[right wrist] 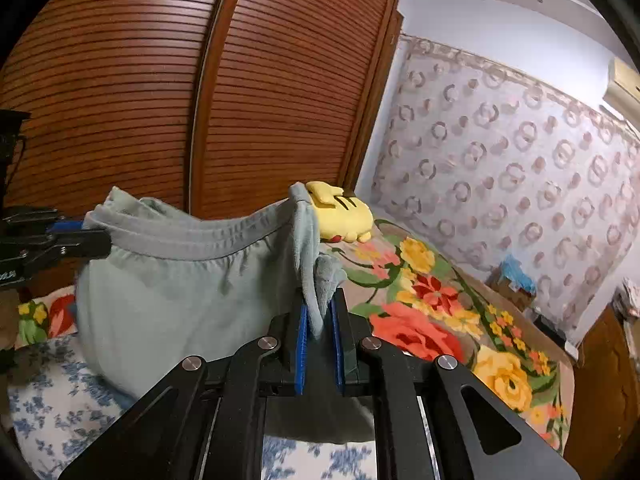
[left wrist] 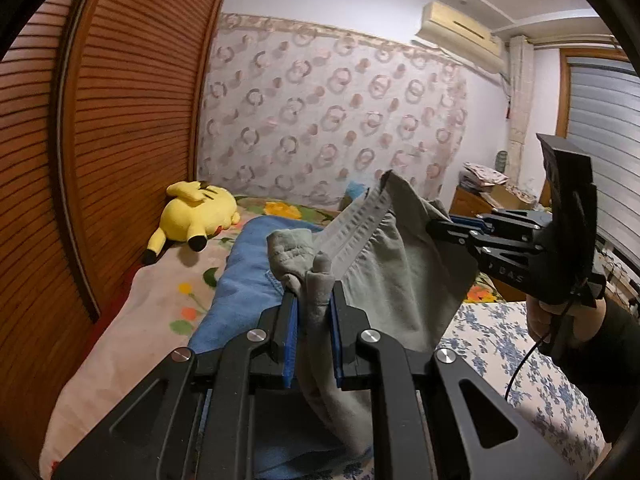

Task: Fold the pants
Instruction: 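Carry the pants over and lower them onto the folded blue jeans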

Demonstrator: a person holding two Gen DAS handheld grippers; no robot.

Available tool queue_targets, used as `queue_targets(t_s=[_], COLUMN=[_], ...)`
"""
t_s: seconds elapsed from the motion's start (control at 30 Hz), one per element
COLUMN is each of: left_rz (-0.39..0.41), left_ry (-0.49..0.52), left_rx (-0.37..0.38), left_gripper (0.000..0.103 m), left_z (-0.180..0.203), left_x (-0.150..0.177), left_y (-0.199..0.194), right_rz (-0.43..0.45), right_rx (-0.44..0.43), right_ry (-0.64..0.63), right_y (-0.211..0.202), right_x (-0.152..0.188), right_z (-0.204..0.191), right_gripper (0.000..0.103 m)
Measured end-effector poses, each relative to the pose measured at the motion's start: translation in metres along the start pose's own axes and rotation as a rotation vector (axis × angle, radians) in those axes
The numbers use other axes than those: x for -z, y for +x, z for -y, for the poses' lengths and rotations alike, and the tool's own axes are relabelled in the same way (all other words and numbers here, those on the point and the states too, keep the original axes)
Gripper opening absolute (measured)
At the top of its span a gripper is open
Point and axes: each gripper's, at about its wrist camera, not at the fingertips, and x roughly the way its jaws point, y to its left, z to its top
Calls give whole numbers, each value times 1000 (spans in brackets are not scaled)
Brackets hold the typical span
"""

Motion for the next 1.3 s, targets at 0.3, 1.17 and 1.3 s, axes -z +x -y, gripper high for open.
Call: queue_targets(t_s=[0.3,1.17,1.3], left_rz=[16,17,7], left_ry=[-61,-162,-155], left_rx=[-30,-159,-166], left_gripper=[15,15,15], left_z=[-6,-23,-20], left_x=[10,46,45], left_y=[-3,3,4], right_rz=[-3,-48,-51], right_rx=[-21,-95,-119], right_ry=[-55,-92,-56], right_y=[34,78,78], right_x=[-9,-22,-24], right_z=[1,-1,6], right_gripper=[11,11,15])
